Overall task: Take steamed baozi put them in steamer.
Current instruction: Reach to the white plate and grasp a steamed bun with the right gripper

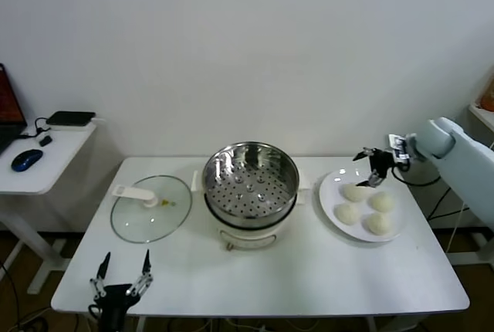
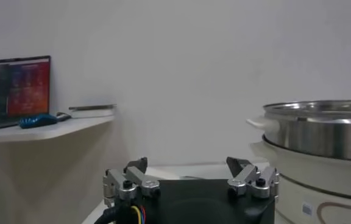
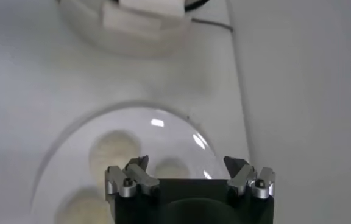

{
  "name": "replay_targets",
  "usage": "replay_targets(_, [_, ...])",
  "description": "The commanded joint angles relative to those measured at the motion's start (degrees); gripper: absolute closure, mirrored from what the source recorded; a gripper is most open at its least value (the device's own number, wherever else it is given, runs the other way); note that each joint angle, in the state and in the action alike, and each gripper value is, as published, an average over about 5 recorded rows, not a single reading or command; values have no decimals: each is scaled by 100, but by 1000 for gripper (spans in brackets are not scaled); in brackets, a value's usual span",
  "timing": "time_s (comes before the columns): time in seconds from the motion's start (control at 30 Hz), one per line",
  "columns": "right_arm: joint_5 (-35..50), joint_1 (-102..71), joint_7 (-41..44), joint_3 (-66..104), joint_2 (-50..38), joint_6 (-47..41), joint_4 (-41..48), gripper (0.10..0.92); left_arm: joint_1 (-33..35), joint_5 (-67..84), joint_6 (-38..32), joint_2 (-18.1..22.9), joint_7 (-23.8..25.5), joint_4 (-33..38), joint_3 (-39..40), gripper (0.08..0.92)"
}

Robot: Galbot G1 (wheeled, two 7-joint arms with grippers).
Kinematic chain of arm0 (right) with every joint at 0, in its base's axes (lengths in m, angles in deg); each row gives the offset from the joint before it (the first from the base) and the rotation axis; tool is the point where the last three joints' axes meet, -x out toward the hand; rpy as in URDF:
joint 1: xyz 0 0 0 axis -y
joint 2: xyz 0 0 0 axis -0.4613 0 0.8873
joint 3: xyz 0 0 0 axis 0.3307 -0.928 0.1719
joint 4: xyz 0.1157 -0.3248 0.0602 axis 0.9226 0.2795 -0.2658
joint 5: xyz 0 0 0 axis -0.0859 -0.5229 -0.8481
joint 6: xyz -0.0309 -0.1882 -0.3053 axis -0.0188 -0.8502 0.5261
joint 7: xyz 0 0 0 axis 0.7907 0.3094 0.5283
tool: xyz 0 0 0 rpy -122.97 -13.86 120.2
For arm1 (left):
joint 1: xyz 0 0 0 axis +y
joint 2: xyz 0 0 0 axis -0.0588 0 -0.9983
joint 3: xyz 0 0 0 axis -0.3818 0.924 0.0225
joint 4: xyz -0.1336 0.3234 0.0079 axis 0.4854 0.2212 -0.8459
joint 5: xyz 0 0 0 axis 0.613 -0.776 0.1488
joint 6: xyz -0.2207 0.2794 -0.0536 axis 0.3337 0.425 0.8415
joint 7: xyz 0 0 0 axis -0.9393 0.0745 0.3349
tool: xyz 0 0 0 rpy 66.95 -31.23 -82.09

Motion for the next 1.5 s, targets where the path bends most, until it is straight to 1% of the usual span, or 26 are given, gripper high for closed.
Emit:
replay_targets(0.03, [-1170,429,376,-370,789,547,1250,203,-2,46,14,-23,2,-23,-26,177])
replay_targets(0.5, [-1906,-539,-204,953,1271,682,1778,203,-54,103,27,-46,4,-83,-63,177])
replay_targets(0.93, [-2501,-710,-515,1590,1542,814,2137,203,-46,108,-10,-50,-1,-143,-60,177])
replay_targets(1.1, [-2854,-708,-641,1892,1673,892,2341,203,-39,118,-27,-55,-6,-164,-64,177])
replay_targets(1.5, [-3016,-745,-677,2062,1795,861,2487,203,-33,144,-47,-59,-11,-189,-66,177])
